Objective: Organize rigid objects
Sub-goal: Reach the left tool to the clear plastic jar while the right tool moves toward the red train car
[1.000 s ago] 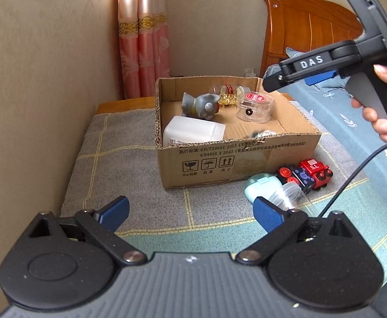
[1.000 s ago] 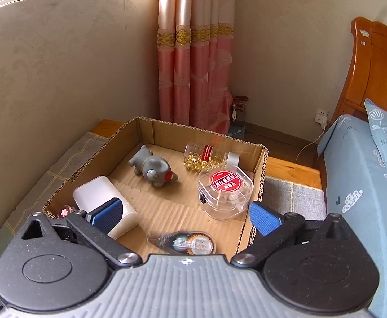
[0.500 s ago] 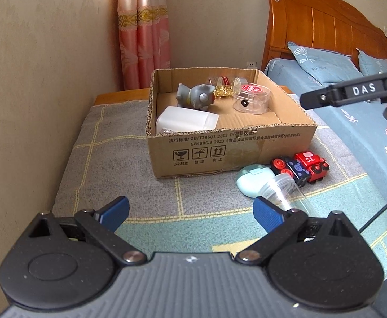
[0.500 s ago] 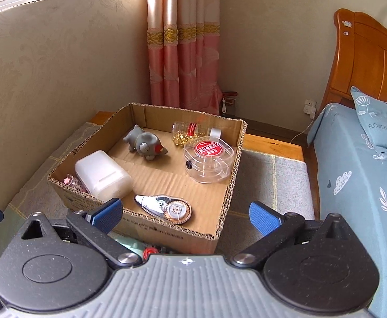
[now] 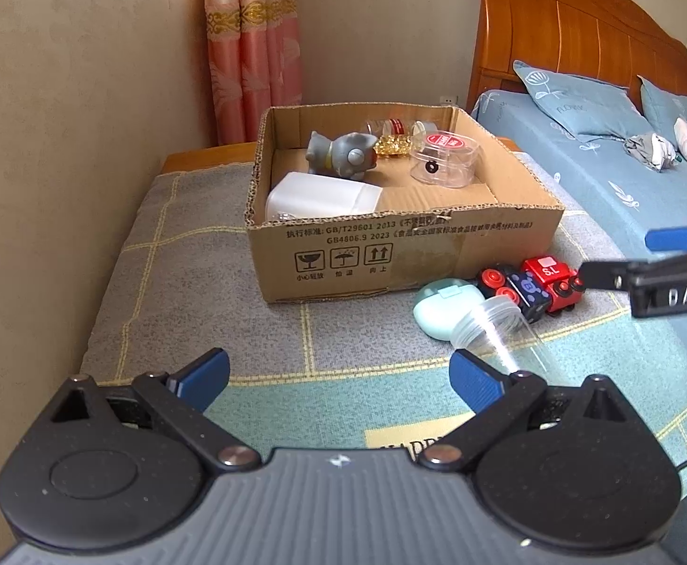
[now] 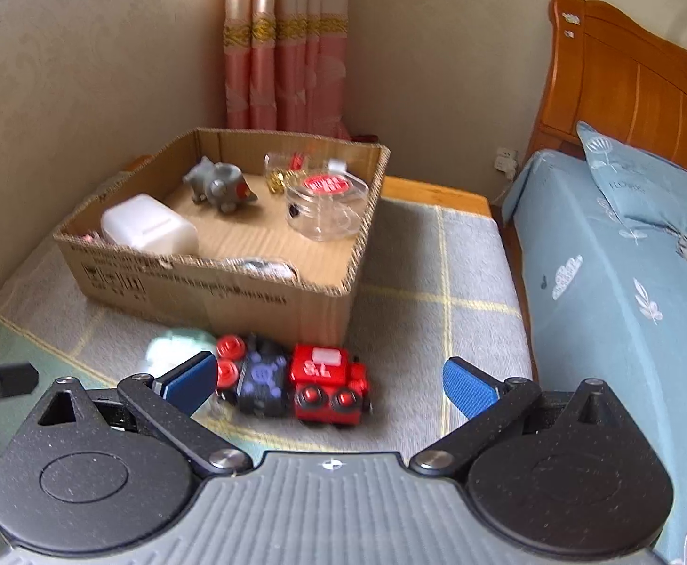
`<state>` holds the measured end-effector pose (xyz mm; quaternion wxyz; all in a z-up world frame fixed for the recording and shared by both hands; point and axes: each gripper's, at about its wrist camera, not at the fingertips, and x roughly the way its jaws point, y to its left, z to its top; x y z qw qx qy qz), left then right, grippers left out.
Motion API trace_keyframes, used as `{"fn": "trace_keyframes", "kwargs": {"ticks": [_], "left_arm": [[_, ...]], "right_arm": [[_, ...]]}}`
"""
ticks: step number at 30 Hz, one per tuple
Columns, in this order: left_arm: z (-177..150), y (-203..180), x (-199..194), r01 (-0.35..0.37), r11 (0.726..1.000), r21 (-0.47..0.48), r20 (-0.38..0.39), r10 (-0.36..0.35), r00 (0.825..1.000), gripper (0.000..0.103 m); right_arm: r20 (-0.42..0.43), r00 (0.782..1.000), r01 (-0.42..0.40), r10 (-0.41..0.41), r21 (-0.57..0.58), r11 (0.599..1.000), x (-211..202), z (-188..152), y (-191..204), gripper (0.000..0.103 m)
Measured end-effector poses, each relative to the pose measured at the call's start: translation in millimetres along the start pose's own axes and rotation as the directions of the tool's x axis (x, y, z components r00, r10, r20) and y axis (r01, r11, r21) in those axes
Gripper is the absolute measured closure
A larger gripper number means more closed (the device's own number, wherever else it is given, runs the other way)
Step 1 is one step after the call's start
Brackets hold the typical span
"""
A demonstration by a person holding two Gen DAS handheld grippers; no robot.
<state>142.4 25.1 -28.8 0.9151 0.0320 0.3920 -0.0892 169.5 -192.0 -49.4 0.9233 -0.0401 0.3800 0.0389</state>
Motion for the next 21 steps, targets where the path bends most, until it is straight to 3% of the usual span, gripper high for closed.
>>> {"fn": "trace_keyframes", "kwargs": {"ticks": [9, 15, 21], "left_arm": [[-3, -25, 10, 0.057, 0.997, 0.057, -0.036, -0.055, 0.998, 0.004], [1, -52, 17, 0.155, 0.982, 0.104, -0.045, -0.151, 0.987, 0.004], [2, -76, 44, 0.197, 0.97, 0.146, -0.077, -0.187, 0.979, 0.004]], "right_arm": [[-0.138, 0.99, 0.0, 0.0, -0.006, 1.0, 26, -52, 4, 0.0], [-0.153, 0.988, -0.026, 0.025, -0.003, 1.0, 23, -70, 1, 0.0], [-0.118, 0.992, -0.05, 0.047, -0.019, 0.999, 17, -78, -3, 0.0]]}}
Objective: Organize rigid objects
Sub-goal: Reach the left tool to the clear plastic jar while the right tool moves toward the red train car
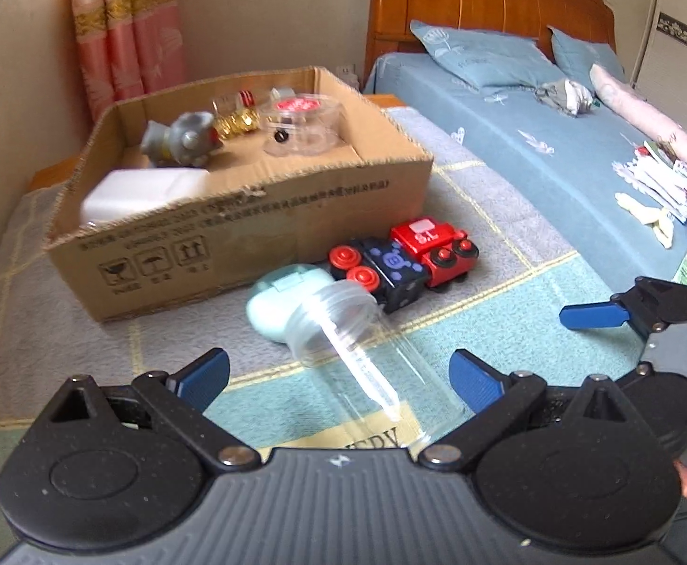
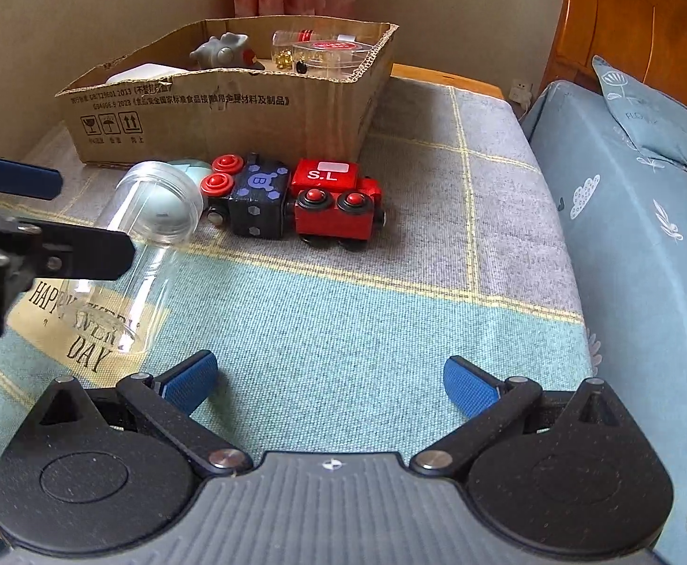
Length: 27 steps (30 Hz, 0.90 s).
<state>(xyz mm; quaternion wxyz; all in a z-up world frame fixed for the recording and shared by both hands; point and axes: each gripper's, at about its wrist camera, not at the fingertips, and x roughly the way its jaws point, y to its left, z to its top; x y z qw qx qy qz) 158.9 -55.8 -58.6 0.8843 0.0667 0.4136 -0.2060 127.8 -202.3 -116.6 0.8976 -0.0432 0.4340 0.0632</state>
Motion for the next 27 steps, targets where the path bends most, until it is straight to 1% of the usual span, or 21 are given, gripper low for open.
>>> {"fn": "trace_keyframes", "kwargs": {"ticks": [4, 7, 10, 15, 18, 21, 25, 27], "left_arm": [[-5, 0, 10, 0.003, 1.0, -0.003, -0.042, -0.003, 0.999, 0.004], [-12, 5, 4, -0.017, 1.0, 0.014, -0.049, 0.018, 0.999, 0.004], [-19, 17, -5, -0.043, 0.999, 0.011, -0.059, 0.043, 0.997, 0.004], [-29, 37, -13, -0.098, 0.995, -0.006, -0.073, 0.097, 0.993, 0.004], [-35, 50, -15, -0.159, 0.987, -0.004, -0.087, 0.158, 0.984, 0.004], [-38, 65, -17, -0.196, 0.98, -0.035, -0.092, 0.192, 0.977, 0.004], [-40, 75, -18, -0.2, 0.977, -0.068, -0.086, 0.194, 0.977, 0.004], [-41, 72, -20, -0.163, 0.983, -0.079, -0.082, 0.156, 0.984, 0.004]], "right_arm": [[0.008, 1.0, -0.002, 0.002, -0.001, 1.0, -1, -1, -2, 0.0], [0.01, 1.0, -0.003, 0.004, -0.003, 1.0, -1, -1, -2, 0.0], [0.013, 1.0, -0.003, 0.003, -0.002, 1.0, -1, -2, -2, 0.0], [0.02, 1.0, -0.003, 0.003, -0.003, 1.0, -2, -3, -2, 0.0], [0.02, 1.0, -0.002, 0.002, -0.002, 1.0, -2, -4, -2, 0.0], [0.022, 1.0, 0.002, -0.002, 0.003, 1.0, -2, -4, -2, 0.0], [0.034, 0.999, 0.003, -0.003, 0.006, 1.0, -3, -7, -1, 0.0], [0.036, 0.999, 0.007, -0.008, 0.011, 1.0, -3, -7, -1, 0.0]]}}
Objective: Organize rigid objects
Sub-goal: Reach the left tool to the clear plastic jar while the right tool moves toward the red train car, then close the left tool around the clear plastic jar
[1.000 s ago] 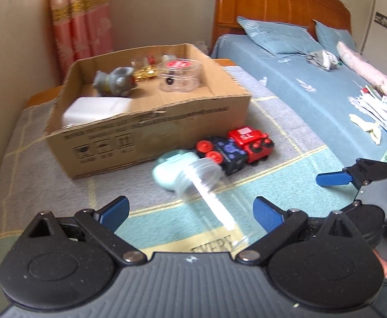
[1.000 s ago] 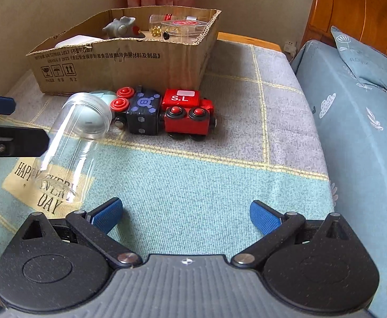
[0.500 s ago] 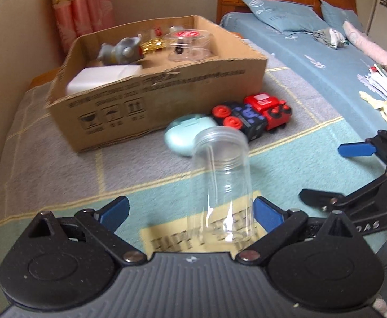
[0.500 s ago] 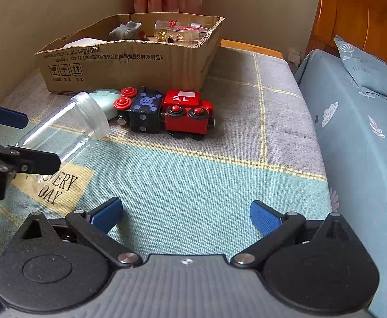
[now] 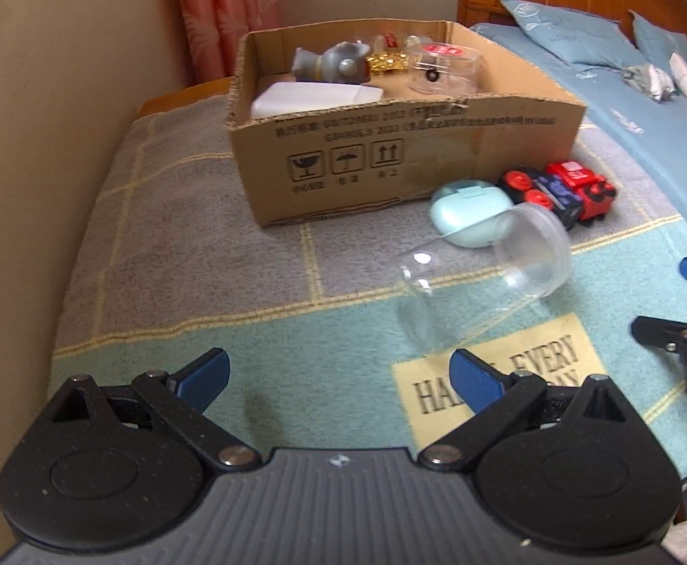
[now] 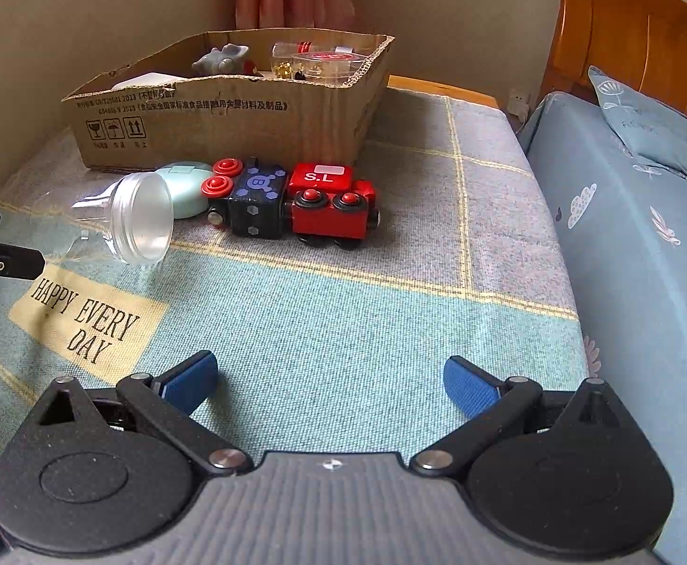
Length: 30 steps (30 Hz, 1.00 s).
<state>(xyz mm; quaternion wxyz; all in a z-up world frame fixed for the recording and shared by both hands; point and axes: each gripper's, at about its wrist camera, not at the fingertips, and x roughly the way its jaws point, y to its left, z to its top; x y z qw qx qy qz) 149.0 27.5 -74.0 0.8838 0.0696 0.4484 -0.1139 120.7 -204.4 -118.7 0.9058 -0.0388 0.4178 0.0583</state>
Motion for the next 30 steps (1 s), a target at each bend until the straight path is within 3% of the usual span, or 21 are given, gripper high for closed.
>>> {"fn": "trace_keyframes", "kwargs": {"ticks": [3, 5, 7, 11, 22, 25, 30], "left_arm": [[1, -15, -4, 0.105, 0.994, 0.01, -0.002, -0.105, 0.994, 0.004], [3, -27, -6, 0.191, 0.981, 0.028, -0.002, -0.191, 0.982, 0.004], [7, -38, -5, 0.23, 0.972, 0.046, 0.005, -0.231, 0.973, 0.004], [19, -51, 5, 0.221, 0.973, 0.061, 0.015, -0.222, 0.975, 0.004], [33, -58, 29, 0.081, 0.996, 0.037, 0.049, -0.083, 0.995, 0.006], [31, -51, 27, 0.073, 0.997, 0.036, 0.059, -0.075, 0.995, 0.013], [22, -31, 24, 0.008, 1.0, 0.01, 0.053, -0.008, 0.999, 0.013]], "right_arm": [[0.0, 1.0, 0.002, -0.002, 0.002, 1.0, 0, 0, 0, 0.0], [0.0, 1.0, 0.003, -0.003, 0.002, 1.0, 0, 0, 0, 0.0], [0.002, 1.0, 0.002, -0.002, 0.002, 1.0, 0, 0, 0, 0.0], [0.009, 1.0, 0.004, -0.004, 0.004, 1.0, 0, -1, 0, 0.0], [0.009, 1.0, -0.008, 0.008, -0.01, 1.0, -2, -3, 5, 0.0], [-0.004, 1.0, -0.014, 0.013, -0.012, 1.0, -1, -1, 4, 0.0], [-0.016, 0.999, -0.035, 0.035, -0.006, 0.999, -1, 7, 1, 0.0]]}}
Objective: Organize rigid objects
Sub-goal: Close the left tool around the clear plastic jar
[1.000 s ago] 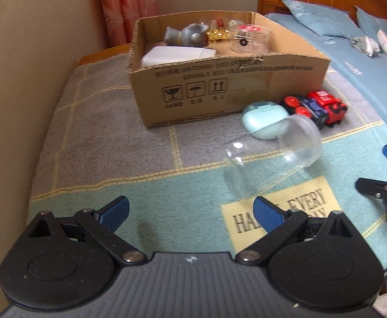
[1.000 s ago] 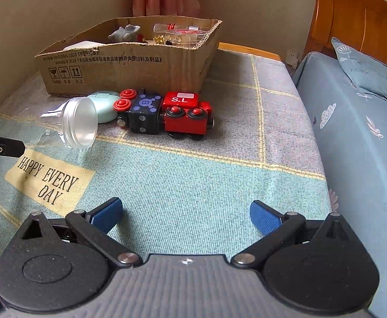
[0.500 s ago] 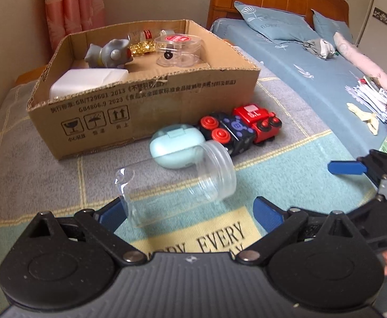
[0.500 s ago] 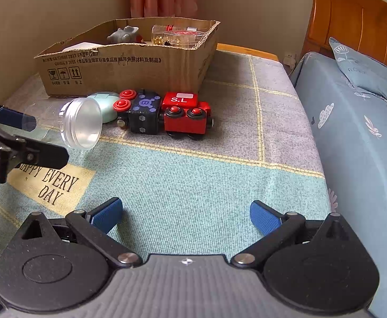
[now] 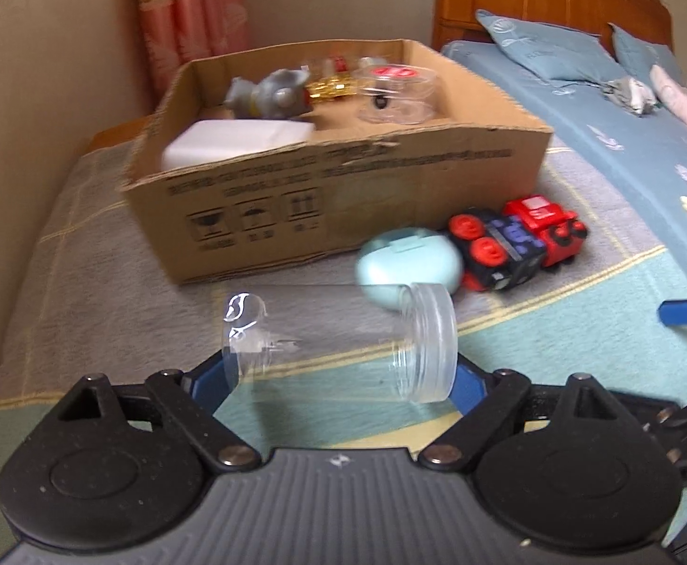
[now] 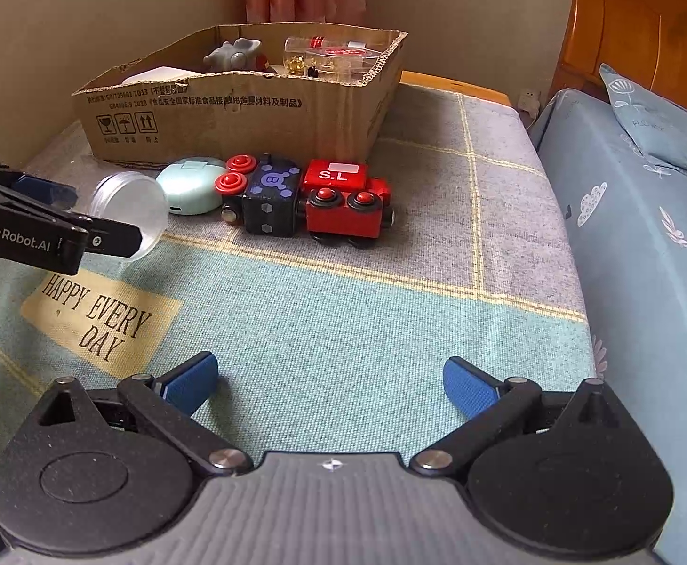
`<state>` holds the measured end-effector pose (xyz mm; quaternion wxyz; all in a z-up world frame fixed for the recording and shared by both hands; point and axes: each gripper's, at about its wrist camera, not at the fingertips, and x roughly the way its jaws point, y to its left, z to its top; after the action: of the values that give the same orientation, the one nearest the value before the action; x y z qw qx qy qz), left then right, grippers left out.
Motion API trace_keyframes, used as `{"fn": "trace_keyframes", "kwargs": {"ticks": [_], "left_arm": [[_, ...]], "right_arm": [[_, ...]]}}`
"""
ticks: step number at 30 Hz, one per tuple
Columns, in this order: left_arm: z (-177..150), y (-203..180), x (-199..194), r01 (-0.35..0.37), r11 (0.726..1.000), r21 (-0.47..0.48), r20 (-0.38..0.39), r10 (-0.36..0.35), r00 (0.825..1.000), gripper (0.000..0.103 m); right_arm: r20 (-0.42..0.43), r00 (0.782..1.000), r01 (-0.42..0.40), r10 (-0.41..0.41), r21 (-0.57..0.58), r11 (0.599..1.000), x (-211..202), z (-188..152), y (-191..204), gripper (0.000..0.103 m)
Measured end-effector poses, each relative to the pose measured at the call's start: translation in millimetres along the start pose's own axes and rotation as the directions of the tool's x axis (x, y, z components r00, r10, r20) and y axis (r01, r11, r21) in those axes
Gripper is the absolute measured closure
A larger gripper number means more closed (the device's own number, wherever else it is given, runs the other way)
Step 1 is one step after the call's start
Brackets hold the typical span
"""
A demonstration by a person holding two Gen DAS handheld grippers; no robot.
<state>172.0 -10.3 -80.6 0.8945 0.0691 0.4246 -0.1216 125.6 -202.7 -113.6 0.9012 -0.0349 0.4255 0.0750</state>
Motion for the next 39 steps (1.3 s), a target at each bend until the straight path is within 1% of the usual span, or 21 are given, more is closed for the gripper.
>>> {"fn": "trace_keyframes", "kwargs": {"ticks": [3, 7, 12, 15, 23, 28, 33, 36, 39], "left_arm": [[-7, 15, -4, -0.025, 0.999, -0.037, -0.009, 0.025, 1.0, 0.013], [-14, 31, -10, -0.045, 0.995, -0.091, -0.014, 0.044, 0.999, 0.013], [-16, 33, -17, -0.029, 0.994, -0.106, 0.005, 0.029, 1.0, 0.009], [-17, 30, -18, -0.023, 0.995, -0.102, 0.013, 0.025, 1.0, 0.006], [-18, 30, -18, -0.008, 0.995, -0.1, 0.014, 0.009, 1.0, 0.005], [-17, 29, -17, -0.009, 0.995, -0.095, 0.02, 0.011, 1.0, 0.005], [-17, 29, -14, -0.021, 0.995, -0.097, 0.013, 0.022, 1.0, 0.005], [-18, 28, -11, -0.028, 0.995, -0.097, 0.009, 0.029, 1.0, 0.005], [-19, 29, -8, -0.021, 0.994, -0.108, 0.001, 0.022, 1.0, 0.005]], "right_arm": [[0.024, 1.0, -0.006, 0.005, 0.026, 1.0, -2, 11, -6, 0.0], [0.07, 0.997, 0.02, -0.023, 0.043, 0.999, -1, 33, -15, 0.0], [0.109, 0.99, 0.083, -0.085, 0.026, 0.996, 13, 62, -22, 0.0], [0.105, 0.987, 0.118, -0.118, 0.002, 0.993, 24, 71, -20, 0.0], [0.063, 0.993, 0.105, -0.102, -0.045, 0.993, 41, 75, -10, 0.0], [0.036, 0.994, 0.103, -0.102, -0.019, 0.994, 52, 74, -14, 0.0], [0.009, 0.991, 0.131, -0.131, -0.004, 0.991, 57, 69, -22, 0.0], [0.007, 0.995, 0.097, -0.097, 0.002, 0.995, 57, 66, -28, 0.0], [-0.001, 0.998, 0.071, -0.071, 0.018, 0.997, 59, 65, -33, 0.0]]}}
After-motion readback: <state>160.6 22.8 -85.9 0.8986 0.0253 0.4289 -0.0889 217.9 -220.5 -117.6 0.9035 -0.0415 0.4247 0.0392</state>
